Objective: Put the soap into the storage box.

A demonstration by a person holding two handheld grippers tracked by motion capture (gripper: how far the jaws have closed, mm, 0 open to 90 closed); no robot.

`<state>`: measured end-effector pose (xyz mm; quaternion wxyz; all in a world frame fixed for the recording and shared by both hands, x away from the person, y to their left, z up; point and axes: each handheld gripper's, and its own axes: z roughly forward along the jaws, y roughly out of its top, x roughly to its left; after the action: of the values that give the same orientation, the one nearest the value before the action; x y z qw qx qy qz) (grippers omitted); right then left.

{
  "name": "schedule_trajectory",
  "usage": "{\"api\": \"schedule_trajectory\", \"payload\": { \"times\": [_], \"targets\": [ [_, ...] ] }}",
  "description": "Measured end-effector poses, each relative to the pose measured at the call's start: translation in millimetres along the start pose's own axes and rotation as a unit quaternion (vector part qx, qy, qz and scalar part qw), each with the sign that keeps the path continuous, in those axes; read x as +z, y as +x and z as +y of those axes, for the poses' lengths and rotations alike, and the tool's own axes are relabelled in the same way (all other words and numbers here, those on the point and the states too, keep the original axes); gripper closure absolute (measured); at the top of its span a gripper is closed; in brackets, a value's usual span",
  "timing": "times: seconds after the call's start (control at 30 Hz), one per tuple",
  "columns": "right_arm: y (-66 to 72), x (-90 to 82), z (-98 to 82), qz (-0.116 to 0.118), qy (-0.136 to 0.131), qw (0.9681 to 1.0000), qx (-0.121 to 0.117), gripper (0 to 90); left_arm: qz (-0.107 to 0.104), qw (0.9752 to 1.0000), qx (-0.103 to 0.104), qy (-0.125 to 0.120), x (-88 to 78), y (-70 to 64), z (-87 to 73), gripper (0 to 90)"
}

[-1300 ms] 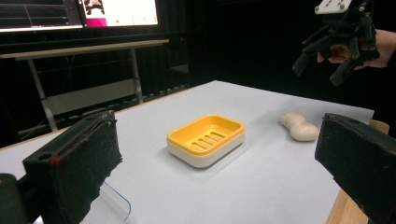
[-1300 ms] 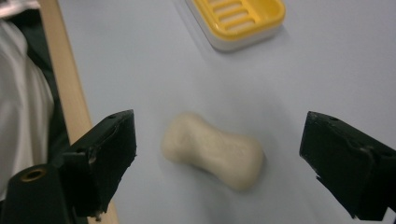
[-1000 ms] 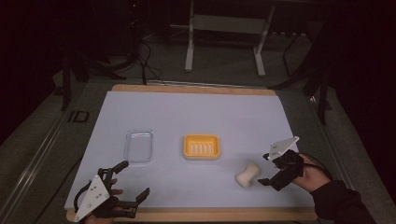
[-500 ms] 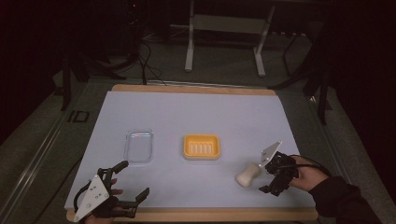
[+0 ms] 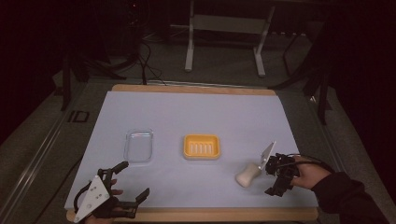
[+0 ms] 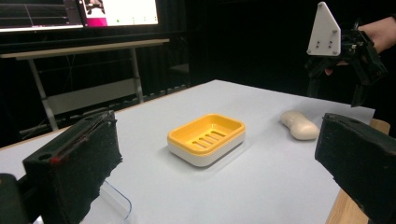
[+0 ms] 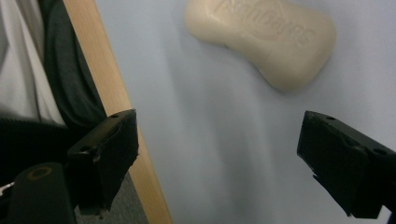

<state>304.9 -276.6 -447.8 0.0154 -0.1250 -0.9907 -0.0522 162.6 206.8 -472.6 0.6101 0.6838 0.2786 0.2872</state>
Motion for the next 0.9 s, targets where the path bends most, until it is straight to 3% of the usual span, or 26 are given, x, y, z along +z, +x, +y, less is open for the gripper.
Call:
{"api": "schedule_trajectory", "payload": {
  "times": [0.13, 0.23, 0.33, 0.4, 0.6, 0.8, 0.9],
  "targets": [
    [-1.2, 0.6, 0.7, -0.010, 0.015, 0.9998, -0.005, 12.5, 0.004, 1.0000, 0.000, 0.001, -0.8, -0.3, -0.6, 0.1],
    [-6.0, 2.8, 1.1, -0.008, 0.049, 0.9987, 0.005, 12.5, 0.006, 1.0000, 0.000, -0.001, -1.6, 0.0, -0.6, 0.1],
    [-8.9, 7.8, 0.6, 0.006, 0.093, 0.9956, 0.009, 11.5, 0.008, 1.0000, -0.001, 0.000, -2.2, 0.2, -1.0, 0.1],
    [-10.1, 10.1, 0.5, 0.013, 0.105, 0.9944, 0.009, 11.5, 0.009, 1.0000, -0.001, 0.001, -3.3, -0.2, -1.0, 0.1],
    [-13.8, 9.0, 2.1, 0.040, 0.107, 0.9934, 0.003, 12.5, 0.011, 0.9999, -0.002, -0.001, -5.9, -0.9, -1.3, 0.1],
    [-10.6, 5.8, 7.3, 0.041, 0.106, 0.9924, -0.047, 12.8, 0.010, 0.9999, -0.004, -0.002, -7.9, -1.6, -1.6, 0.1],
    [-8.4, 4.1, 10.3, 0.029, 0.101, 0.9921, -0.069, 14.0, 0.009, 1.0000, -0.002, 0.001, -8.2, -1.7, -1.8, 0.1]
  ]
}}
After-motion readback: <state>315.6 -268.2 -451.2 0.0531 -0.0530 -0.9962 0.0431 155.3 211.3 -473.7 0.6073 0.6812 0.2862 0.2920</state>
